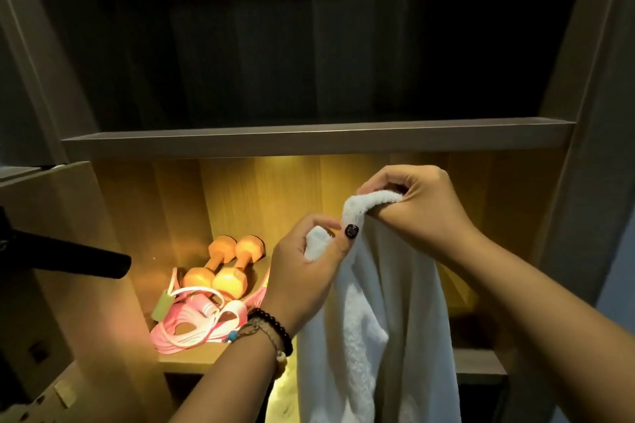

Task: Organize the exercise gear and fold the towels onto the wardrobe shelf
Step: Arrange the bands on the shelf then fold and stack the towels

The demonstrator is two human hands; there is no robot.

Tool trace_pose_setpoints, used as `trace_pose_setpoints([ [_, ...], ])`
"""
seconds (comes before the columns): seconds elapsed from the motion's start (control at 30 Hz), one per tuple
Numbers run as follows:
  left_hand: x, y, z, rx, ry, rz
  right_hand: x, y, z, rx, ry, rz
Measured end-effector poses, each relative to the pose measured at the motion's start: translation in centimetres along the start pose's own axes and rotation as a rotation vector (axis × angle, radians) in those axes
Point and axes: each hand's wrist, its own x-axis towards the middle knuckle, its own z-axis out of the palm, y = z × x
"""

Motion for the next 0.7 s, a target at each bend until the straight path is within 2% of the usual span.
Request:
trace_pose_setpoints([
  [0.07, 0.0, -0.3, 0.4, 0.091, -0.018, -0.016, -0.6, 0.9, -0.4, -0.032, -0.019, 0.024],
  [0.1, 0.2, -0.5, 0.3, 0.232, -0.024, 0.026, -1.0, 1.7, -0.5, -0.077, -0.043, 0.034],
  [0.2, 0.8, -0.9, -0.1, 0.720, -0.060, 0.275, -2.9, 4.6, -0.6, -0.286, -0.206, 0.072],
  [0.3, 1.0, -1.4, -0.6, 0.923, -0.195, 0.451, -5.1, 7.7, -0.5, -0.377, -0.349, 0.161],
  [0.43, 0.7, -3.5, -2.4, 0.957, -0.211, 0.471, -7.1, 10.6, -1.9, -0.386, -0.307, 0.324],
  [0.57, -0.4, -5.1, -4.0, 0.946, -0.142, 0.437, -7.7, 12.1, -3.6, -0.474, -0.291, 0.371],
  [0.7, -0.9, -5.6, -4.8, 0.916, -0.054, 0.337, -5.9, 11.3, -3.7, -0.308, -0.114, 0.355],
])
